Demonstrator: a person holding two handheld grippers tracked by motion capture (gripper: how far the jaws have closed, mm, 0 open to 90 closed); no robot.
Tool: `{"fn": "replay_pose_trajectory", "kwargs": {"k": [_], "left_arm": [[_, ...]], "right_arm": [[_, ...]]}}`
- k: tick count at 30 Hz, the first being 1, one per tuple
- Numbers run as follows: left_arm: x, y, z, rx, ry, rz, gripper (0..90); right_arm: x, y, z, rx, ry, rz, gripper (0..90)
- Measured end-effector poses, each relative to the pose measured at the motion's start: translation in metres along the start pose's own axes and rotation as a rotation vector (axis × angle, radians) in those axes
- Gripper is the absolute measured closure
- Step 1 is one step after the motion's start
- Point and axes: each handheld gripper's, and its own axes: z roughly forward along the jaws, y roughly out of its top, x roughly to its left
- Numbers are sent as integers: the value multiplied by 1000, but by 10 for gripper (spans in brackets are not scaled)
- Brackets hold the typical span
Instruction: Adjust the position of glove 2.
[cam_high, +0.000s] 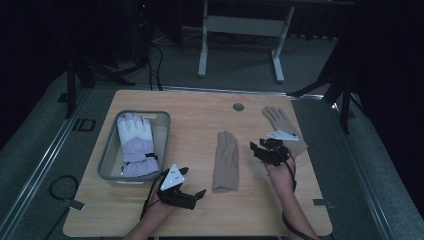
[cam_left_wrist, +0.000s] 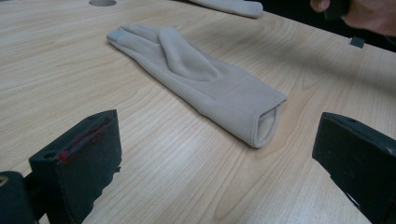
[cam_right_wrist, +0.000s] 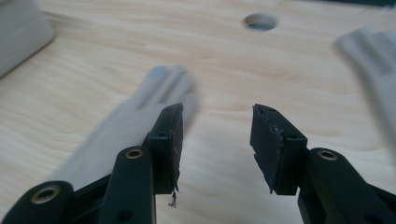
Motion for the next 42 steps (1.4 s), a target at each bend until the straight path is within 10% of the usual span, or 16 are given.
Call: {"fn": "replay_pose_trajectory", "kwargs": {"k": [10,21,42], "left_arm": [[-2,-1,1,-6,-8,-2,15],[-2,-2,2,-9,-16,2,16],[0,-3,-1,-25,-22,-20,15]], "right_arm": [[-77,-2,-11,3,-73,4,547],[-133,-5,4,55,-122,42,566],[-165,11,55,97,-159,43,470]]}}
